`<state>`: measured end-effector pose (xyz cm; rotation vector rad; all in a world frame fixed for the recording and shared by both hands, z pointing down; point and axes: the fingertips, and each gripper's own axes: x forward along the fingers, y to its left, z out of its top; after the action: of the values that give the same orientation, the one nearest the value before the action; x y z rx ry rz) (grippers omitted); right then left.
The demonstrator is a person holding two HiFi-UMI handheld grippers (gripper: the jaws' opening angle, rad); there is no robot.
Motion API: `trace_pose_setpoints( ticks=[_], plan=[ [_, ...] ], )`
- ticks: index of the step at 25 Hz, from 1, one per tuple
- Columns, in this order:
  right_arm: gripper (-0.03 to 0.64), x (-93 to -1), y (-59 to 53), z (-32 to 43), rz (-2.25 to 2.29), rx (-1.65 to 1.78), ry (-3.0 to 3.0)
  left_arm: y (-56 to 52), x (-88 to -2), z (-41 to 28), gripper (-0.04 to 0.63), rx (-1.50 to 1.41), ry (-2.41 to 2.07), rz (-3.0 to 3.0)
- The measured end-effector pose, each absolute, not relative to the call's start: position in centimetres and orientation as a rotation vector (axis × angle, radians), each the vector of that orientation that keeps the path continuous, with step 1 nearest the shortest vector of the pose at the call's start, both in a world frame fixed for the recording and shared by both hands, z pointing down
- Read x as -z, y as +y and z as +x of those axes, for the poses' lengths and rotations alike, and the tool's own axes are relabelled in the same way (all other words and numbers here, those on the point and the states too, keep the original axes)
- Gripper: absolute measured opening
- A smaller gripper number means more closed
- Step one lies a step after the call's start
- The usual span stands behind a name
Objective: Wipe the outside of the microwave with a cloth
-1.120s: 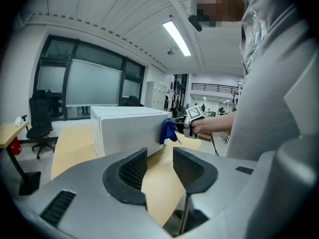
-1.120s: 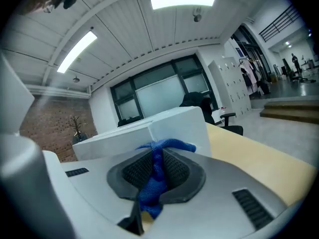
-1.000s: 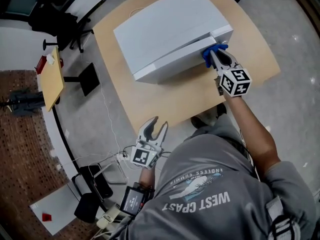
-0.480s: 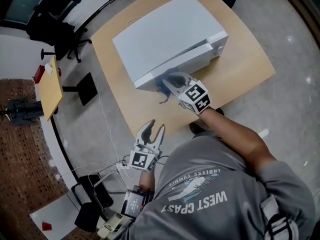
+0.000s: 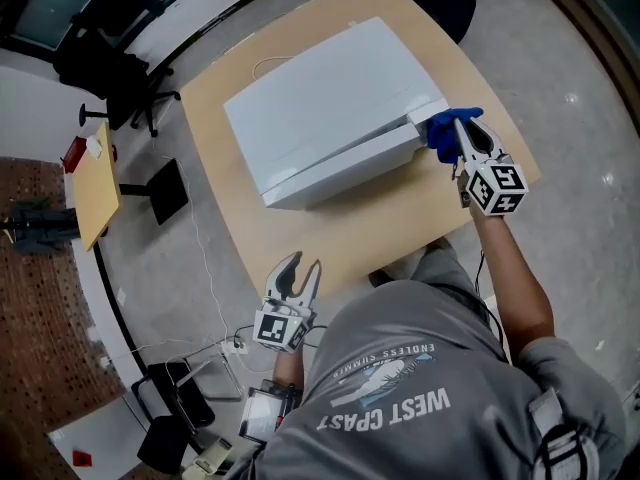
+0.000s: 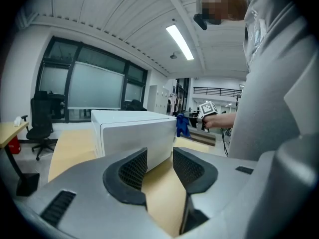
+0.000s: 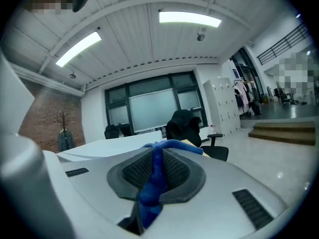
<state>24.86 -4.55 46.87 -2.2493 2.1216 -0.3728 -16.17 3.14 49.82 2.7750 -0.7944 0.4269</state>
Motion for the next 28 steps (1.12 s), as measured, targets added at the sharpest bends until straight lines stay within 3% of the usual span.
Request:
trace_pose_setpoints(
  ticks=[15,21,28],
  plan=[
    [0.058,-50.7,-20.5,31.3,-1.418,0.742,2.469,-1.2,-54.4,-7.1,0.175,-0.557,-1.25,2.423],
    [0.058,-56.3,-29.5,32.7,-1.205,1.069,2.202,-0.6,-54.5,-3.2,0.172,-0.565,-1.306,2.379],
    [0.057,-67.6,-23.5,32.0,-1.238,1.447,2.033,-1.7,-54.7,-2.9,0.172,-0.585,-1.356,2.342]
  ],
)
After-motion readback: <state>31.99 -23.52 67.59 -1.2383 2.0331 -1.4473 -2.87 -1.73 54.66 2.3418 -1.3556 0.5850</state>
